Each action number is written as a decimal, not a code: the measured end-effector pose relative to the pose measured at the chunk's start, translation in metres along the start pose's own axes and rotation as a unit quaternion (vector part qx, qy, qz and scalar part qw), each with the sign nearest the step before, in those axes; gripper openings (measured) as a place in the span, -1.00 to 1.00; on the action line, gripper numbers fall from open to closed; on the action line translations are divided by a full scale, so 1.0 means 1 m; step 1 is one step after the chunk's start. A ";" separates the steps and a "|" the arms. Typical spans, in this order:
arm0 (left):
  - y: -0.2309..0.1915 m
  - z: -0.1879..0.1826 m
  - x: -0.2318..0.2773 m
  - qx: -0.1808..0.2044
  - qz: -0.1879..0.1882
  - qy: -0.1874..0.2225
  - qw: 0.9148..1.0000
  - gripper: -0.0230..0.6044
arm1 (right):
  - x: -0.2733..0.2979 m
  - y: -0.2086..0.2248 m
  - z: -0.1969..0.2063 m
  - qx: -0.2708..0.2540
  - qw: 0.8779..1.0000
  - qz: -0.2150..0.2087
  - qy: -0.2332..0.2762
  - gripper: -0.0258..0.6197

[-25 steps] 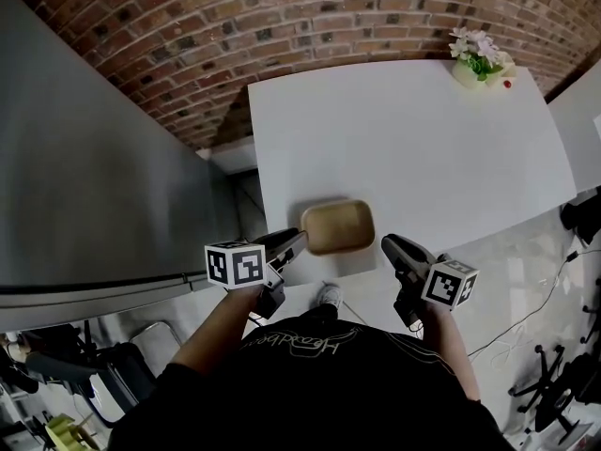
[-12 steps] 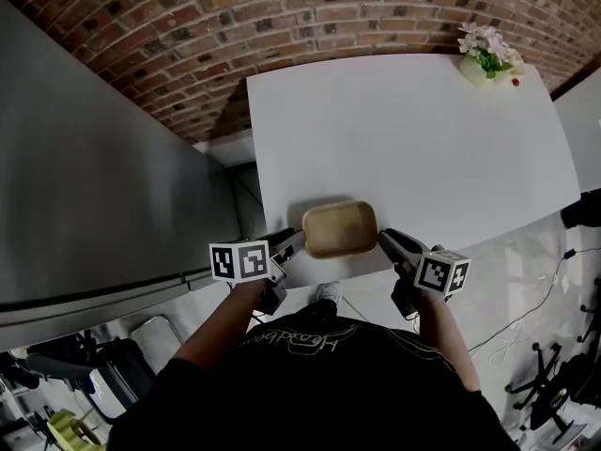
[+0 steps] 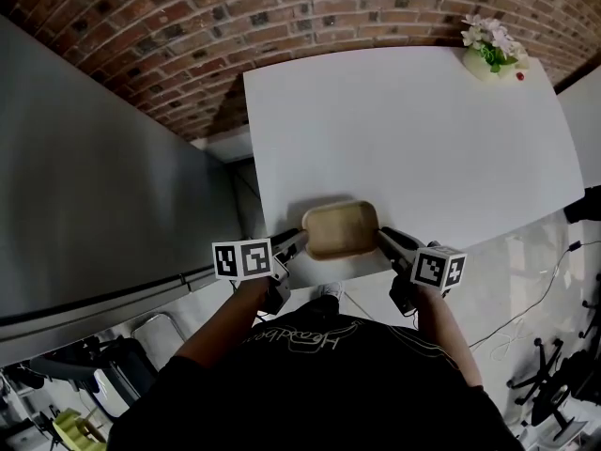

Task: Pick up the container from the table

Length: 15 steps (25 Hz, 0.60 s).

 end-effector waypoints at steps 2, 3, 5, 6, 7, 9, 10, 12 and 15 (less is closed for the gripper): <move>-0.002 0.001 0.001 -0.006 -0.006 -0.003 1.000 -0.53 | 0.002 -0.001 0.002 0.016 1.000 -0.015 0.004 -0.64; -0.004 0.002 0.001 -0.010 -0.007 -0.004 1.000 -0.53 | 0.003 -0.002 0.002 0.023 0.999 -0.022 0.006 -0.64; -0.005 0.001 0.002 -0.020 -0.009 -0.010 1.000 -0.53 | 0.004 -0.002 0.000 0.029 0.999 -0.026 0.007 -0.64; -0.006 0.001 0.002 -0.026 -0.009 -0.013 1.000 -0.53 | 0.005 -0.002 -0.001 0.031 0.999 -0.027 0.006 -0.64; -0.006 0.000 0.003 -0.031 -0.009 -0.016 0.999 -0.53 | 0.006 -0.001 -0.002 0.034 0.999 -0.028 0.005 -0.64; -0.006 0.001 0.004 -0.034 -0.009 -0.020 0.999 -0.54 | 0.007 0.000 -0.003 0.039 0.999 -0.031 0.004 -0.65; -0.006 0.001 0.005 -0.034 -0.008 -0.021 0.999 -0.55 | 0.007 0.001 -0.003 0.042 0.999 -0.032 0.003 -0.66; -0.005 0.002 0.006 -0.036 -0.004 -0.023 0.999 -0.60 | 0.008 0.001 -0.002 0.045 0.998 -0.033 0.001 -0.67; -0.002 0.002 0.006 -0.037 0.001 -0.021 0.999 -0.74 | 0.009 -0.001 -0.003 0.050 0.998 -0.038 -0.001 -0.71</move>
Point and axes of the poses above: the fingertips, and each gripper's own axes: x forward along the fingers, y to its right, z out of its underside, the point moved 8 cm from there along -x, backward along the fingers, and after that the axes turned 7 degrees about -x, right-handed, at the moved point
